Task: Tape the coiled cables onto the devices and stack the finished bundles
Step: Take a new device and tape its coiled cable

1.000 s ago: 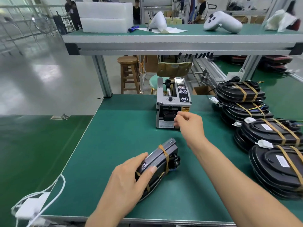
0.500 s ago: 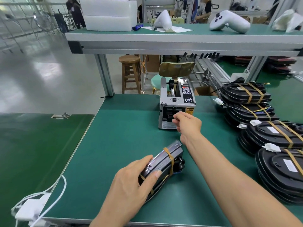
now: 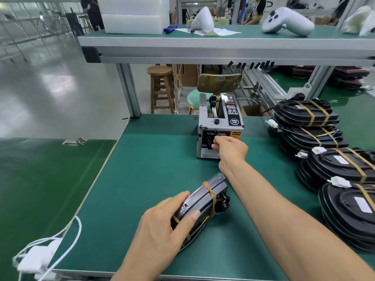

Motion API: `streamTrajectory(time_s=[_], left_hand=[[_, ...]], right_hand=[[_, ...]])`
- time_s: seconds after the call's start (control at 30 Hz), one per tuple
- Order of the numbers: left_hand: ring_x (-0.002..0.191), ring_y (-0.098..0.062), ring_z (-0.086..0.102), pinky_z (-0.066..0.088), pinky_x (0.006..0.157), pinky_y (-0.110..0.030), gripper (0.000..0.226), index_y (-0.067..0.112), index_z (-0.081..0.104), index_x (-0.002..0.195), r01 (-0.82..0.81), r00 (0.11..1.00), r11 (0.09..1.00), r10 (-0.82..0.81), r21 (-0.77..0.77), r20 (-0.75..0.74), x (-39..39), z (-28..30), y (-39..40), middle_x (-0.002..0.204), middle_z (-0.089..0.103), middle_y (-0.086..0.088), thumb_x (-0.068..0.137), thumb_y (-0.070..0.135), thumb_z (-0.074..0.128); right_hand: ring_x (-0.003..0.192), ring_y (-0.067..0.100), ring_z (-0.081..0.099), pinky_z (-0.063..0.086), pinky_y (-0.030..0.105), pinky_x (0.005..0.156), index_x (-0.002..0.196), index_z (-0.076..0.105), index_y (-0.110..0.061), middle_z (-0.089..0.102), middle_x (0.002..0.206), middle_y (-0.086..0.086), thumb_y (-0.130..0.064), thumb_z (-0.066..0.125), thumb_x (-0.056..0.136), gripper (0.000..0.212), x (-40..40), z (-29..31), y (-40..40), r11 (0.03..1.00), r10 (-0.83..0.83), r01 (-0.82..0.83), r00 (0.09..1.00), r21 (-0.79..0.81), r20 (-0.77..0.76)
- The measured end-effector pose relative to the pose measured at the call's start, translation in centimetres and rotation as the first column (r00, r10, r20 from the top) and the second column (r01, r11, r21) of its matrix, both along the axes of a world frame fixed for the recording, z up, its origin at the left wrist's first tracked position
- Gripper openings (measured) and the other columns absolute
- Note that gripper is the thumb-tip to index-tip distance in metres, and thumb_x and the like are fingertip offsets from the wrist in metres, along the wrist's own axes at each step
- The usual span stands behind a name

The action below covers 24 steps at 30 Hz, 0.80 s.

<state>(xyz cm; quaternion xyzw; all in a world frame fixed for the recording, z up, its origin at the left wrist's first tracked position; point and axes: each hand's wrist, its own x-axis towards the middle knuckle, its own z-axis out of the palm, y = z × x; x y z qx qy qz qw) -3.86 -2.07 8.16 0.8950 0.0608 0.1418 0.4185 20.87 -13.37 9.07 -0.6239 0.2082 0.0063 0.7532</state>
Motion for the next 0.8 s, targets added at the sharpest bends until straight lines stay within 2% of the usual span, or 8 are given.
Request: streamTrajectory(time_s=[0.13,0.37,0.6,0.7,0.8], left_hand=[[0.098,-0.004,0.066,0.049,0.09,-0.02,0.041,0.039,0.071,0.13,-0.011,1.0,1.0,0.011,-0.003,-0.017,0.01,0.11,0.02,0.105,0.072,0.023,0.096,0.061,0.066],[0.096,-0.005,0.066,0.049,0.086,-0.018,0.045,0.036,0.073,0.13,-0.004,1.0,1.0,0.004,-0.009,-0.027,0.06,0.2,0.01,0.104,0.071,0.025,0.092,0.058,0.065],[0.097,-0.007,0.068,0.05,0.088,-0.023,0.042,0.039,0.072,0.127,-0.011,1.0,1.0,0.011,-0.02,-0.02,0.15,-0.13,0.13,0.105,0.073,0.022,0.092,0.061,0.064],[0.097,-0.009,0.068,0.05,0.088,-0.023,0.041,0.045,0.066,0.125,-0.013,1.0,0.999,0.013,-0.029,-0.004,0.18,-0.25,0.15,0.105,0.072,0.021,0.09,0.067,0.059],[0.098,-0.007,0.068,0.05,0.089,-0.023,0.046,0.042,0.07,0.127,-0.012,1.0,1.0,0.012,-0.023,0.006,0.22,-0.49,0.24,0.106,0.073,0.022,0.09,0.068,0.059]], right_hand=[[0.063,0.01,0.071,0.051,0.022,0.062,0.089,0.077,-0.01,0.078,0.085,0.003,-0.007,0.077,0.09,0.003,0.11,-0.15,0.19,1.0,-0.001,0.001,1.0,-0.008,-0.001],[0.061,0.009,0.072,0.053,0.021,0.061,0.079,0.077,-0.015,0.076,0.073,-0.002,-0.009,0.076,0.089,0.012,0.12,-0.43,0.44,0.997,-0.049,0.049,0.999,-0.059,0.01],[0.061,0.009,0.074,0.05,0.024,0.061,0.07,0.074,-0.019,0.069,0.054,-0.01,-0.007,0.072,0.084,0.018,-0.38,0.03,0.98,0.991,-0.098,0.096,0.995,-0.091,-0.011],[0.06,0.008,0.074,0.052,0.025,0.061,0.071,0.075,-0.02,0.068,0.053,-0.011,-0.006,0.071,0.082,0.018,-0.55,0.18,1.02,0.989,-0.102,0.101,0.995,-0.106,-0.005],[0.062,0.007,0.073,0.051,0.024,0.062,0.073,0.076,-0.02,0.069,0.053,-0.01,-0.007,0.071,0.083,0.016,-0.72,0.28,0.98,0.988,-0.1,0.1,0.995,-0.117,0.006]])
